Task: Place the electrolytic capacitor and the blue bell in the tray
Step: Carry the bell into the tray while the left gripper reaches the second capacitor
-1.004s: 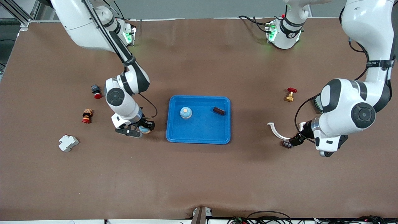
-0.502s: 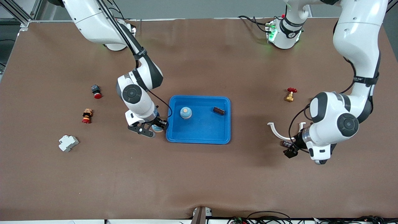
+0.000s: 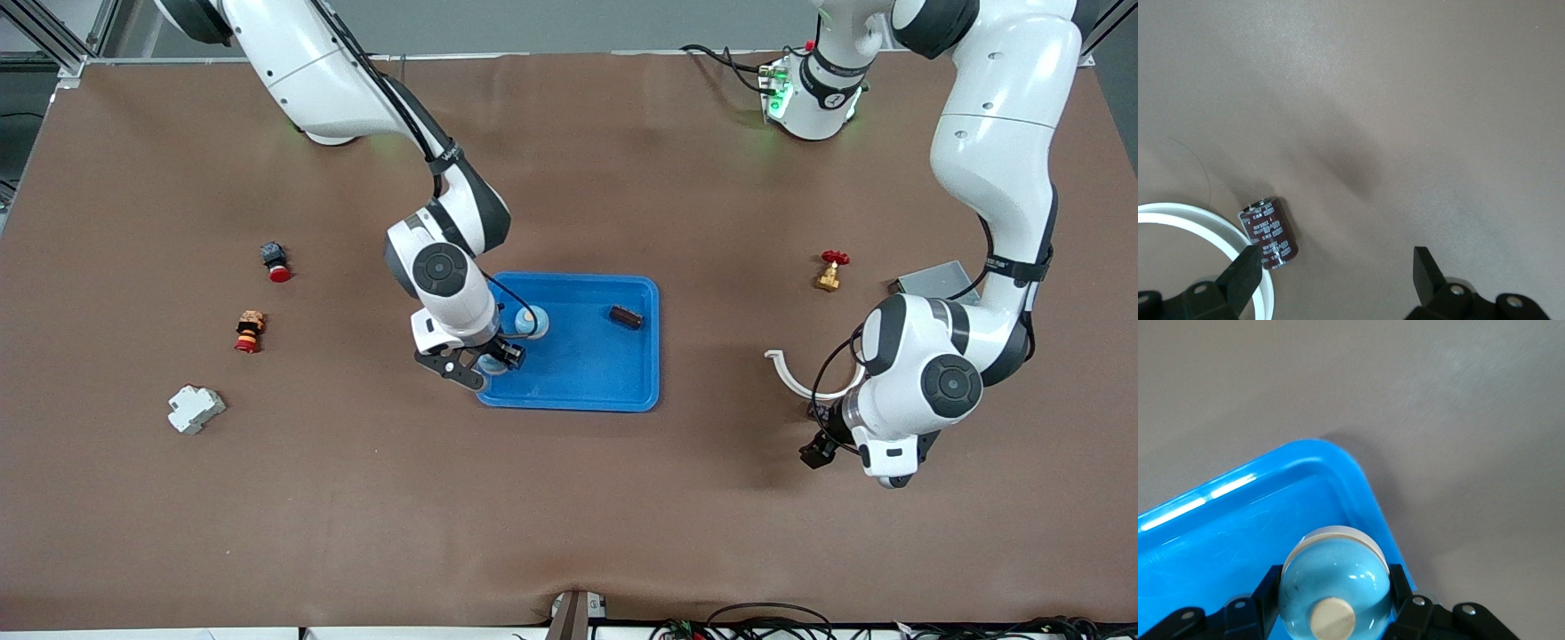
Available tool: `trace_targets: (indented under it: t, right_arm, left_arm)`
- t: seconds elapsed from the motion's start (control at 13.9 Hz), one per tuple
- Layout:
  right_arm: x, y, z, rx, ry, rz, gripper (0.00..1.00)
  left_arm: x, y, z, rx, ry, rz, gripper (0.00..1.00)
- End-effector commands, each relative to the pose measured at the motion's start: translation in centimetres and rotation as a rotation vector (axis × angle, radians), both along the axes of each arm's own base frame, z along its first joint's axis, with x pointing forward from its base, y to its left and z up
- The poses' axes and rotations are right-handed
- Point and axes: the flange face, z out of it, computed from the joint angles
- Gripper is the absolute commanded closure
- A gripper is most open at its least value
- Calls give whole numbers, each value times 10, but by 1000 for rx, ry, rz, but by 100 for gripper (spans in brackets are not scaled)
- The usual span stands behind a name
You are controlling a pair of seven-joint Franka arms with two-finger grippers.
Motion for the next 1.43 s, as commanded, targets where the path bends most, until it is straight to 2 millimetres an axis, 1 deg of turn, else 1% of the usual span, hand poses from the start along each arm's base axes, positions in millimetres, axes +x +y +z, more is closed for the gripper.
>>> trace_targets:
  t: [0.0,0.14,0.36,0.57,0.72,1.0,1.15,1.22,1.36]
  right_arm:
    - [3,19,-8,-11,-9,-39,100]
    - [-1,33,-16,-11,-7,-57,100]
    - [-4,46,-27,-15,-6,-74,100]
    - [-8,53,-38,-36,-15,-87,100]
    - [-9,56,-43,-44,-18,-94,100]
    - [-8,61,-49,-42,-20,-102,100]
    - [-7,62,-47,-40,-23,-102,100]
    - [-6,62,-45,-37,-26,-102,100]
    - [-3,63,-44,-34,-29,-102,100]
  left_arm:
    - [2,2,-10,20,2,37,0]
    - [1,4,-17,22,15,48,0]
    - [0,9,-21,31,21,53,0]
    - [-1,8,-30,32,33,51,0]
    - [-2,8,-33,34,39,50,0]
    - [-4,7,-42,35,52,48,0]
    - [-5,7,-44,35,55,49,0]
    - [-5,6,-48,35,60,48,0]
    - [-4,7,-49,33,53,49,0]
